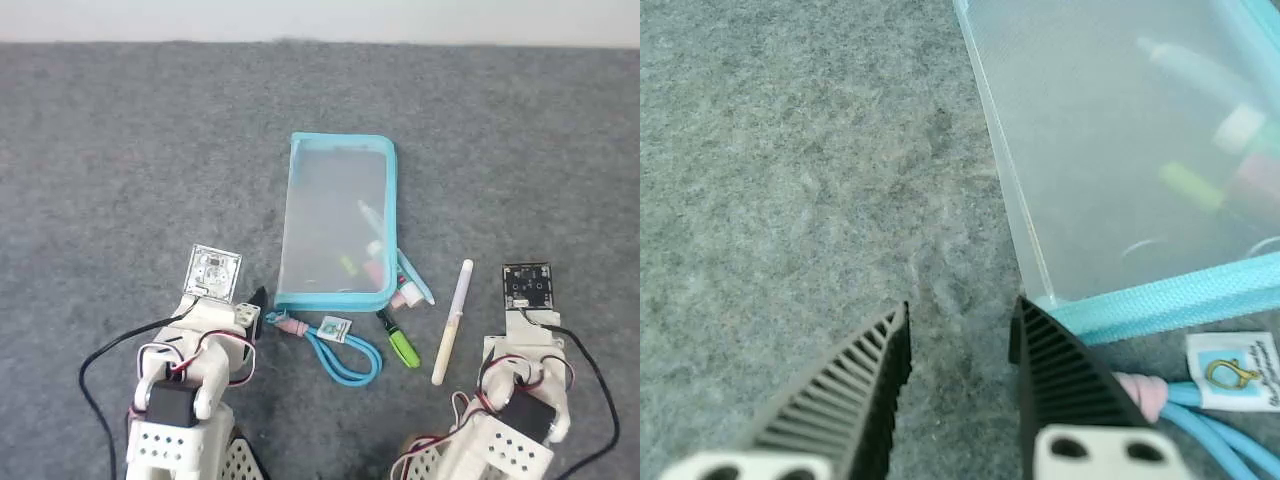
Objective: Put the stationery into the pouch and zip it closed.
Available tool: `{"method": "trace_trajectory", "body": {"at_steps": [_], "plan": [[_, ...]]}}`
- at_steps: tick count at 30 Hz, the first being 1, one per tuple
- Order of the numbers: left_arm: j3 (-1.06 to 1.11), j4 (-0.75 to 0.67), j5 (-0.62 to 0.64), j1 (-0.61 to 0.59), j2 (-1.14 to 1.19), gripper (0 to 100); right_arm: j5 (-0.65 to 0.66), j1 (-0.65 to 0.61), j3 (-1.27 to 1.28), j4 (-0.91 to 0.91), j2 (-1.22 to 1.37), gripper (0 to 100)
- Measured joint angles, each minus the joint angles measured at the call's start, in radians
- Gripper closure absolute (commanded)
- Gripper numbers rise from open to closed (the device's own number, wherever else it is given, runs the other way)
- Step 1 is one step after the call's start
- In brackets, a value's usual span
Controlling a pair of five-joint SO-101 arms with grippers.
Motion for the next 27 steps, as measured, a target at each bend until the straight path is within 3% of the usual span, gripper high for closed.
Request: {"method": "trace_trajectory", "body": {"at_steps": [14, 24, 27], "plan": [[0.0, 0.0, 0.0, 0.0, 0.0, 84, -0.003, -0.011, 0.0, -0.008, 0.0, 95.4], [0.0, 0.0, 0.0, 0.0, 0.0, 84, 0.0, -0.278, -0.201, 0.011, 0.005, 95.4], [0.0, 0.0, 0.0, 0.0, 0.0, 84, 0.0, -0.361, -0.298, 0.011, 0.135, 95.4]]}}
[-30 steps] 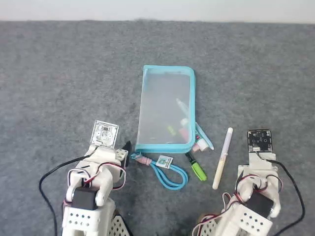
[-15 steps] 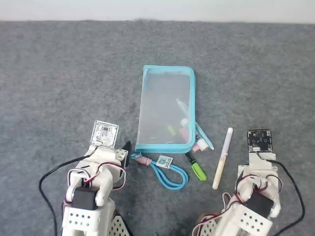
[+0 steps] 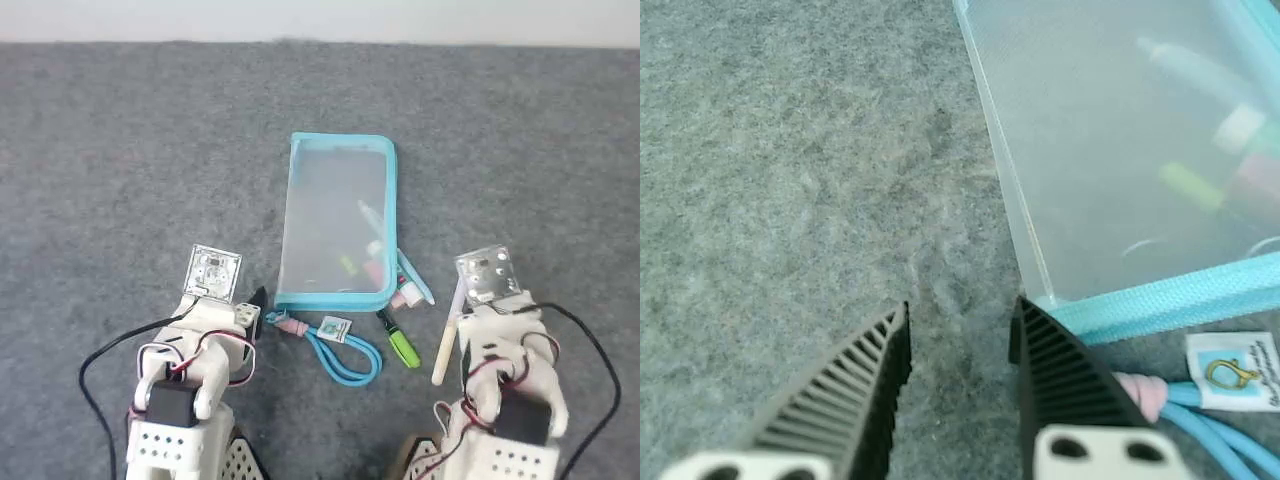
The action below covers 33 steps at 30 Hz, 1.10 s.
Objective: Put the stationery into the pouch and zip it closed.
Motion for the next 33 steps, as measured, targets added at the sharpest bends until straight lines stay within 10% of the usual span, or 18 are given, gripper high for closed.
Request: {"method": "trace_trajectory", "body": {"at_steps": [9, 13, 18, 33], "plan": [[0.0, 0.127, -0.002, 0.005, 0.0, 84, -0.02, -0.534, -0.373, 0.0, 0.68, 86.8], [0.0, 0.044, -0.144, -0.226, 0.0, 84, -0.064, -0.735, -0.479, -0.015, 0.964, 74.2], [0.0, -0.126, -0.258, -0.654, 0.0, 84, -0.112, -0.819, -0.508, -0.137, 1.162, 72.5], [0.0, -0.158, -0.252, -0.718, 0.0, 84, -0.124, -0.982, -0.617, -0.281, 1.424, 72.1]]}}
